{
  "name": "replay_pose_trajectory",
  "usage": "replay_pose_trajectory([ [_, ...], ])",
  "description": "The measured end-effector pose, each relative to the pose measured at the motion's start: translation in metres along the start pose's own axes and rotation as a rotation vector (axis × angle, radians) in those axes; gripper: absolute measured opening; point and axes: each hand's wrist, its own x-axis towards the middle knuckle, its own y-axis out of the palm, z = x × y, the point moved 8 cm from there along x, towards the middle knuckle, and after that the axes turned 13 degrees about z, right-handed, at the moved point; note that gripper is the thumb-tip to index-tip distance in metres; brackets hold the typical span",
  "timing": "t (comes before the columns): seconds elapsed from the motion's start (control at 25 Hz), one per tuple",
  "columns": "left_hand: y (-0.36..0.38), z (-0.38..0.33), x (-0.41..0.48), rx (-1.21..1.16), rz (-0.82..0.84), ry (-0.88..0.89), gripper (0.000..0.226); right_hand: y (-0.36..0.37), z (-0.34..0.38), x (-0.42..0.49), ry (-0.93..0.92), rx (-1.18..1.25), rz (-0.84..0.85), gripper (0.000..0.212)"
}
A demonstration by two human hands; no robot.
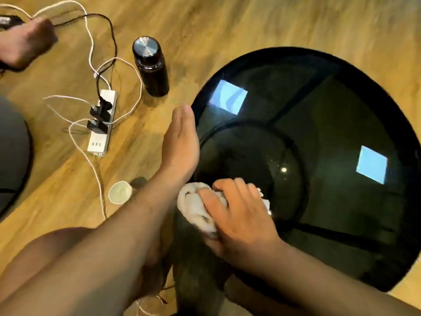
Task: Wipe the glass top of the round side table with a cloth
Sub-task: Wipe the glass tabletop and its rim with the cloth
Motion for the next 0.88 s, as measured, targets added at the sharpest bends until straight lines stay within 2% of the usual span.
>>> replay_pose_trajectory([
  [0.08,0.002,0.015,0.003,0.021,-0.001,0.029,0.041,-0.016,-0.061,0.042,0.019,-0.030,-0.075,0.050],
  [0.2,0.003,0.017,0.004,-0.016,0.037,0.082,0.055,-0.061,-0.188,0.130,0.327,-0.239,-0.181,0.045],
  [0.32,0.005,0.025,0.013,-0.174,0.047,0.068,0.077,-0.065,-0.240,0.176,0.626,-0.161,-0.168,0.048],
  [0.4,0.003,0.026,0.010,-0.321,0.016,0.053,0.079,-0.057,-0.208,0.174,0.595,-0.070,-0.230,0.046],
  [0.48,-0.002,0.022,0.006,-0.492,-0.041,0.078,0.059,-0.040,-0.141,0.142,0.423,-0.074,-0.230,0.041],
  [0.56,-0.003,0.018,0.001,-0.589,-0.031,0.065,0.054,-0.018,-0.062,0.071,0.238,-0.018,-0.139,0.033],
  [0.64,-0.002,0.015,-0.002,-0.565,0.029,0.061,0.057,0.001,-0.007,-0.008,0.103,0.066,0.015,0.031],
  [0.76,0.007,0.013,-0.001,-0.446,0.093,0.081,0.057,0.004,-0.023,-0.044,0.008,0.019,0.121,0.034],
  [0.8,0.009,0.011,0.001,-0.362,0.104,0.098,0.057,-0.002,-0.046,-0.031,0.055,-0.015,0.111,0.034],
  [0.88,0.009,0.005,0.001,-0.129,0.087,0.127,0.062,-0.024,-0.097,0.018,0.168,-0.106,-0.027,0.034],
])
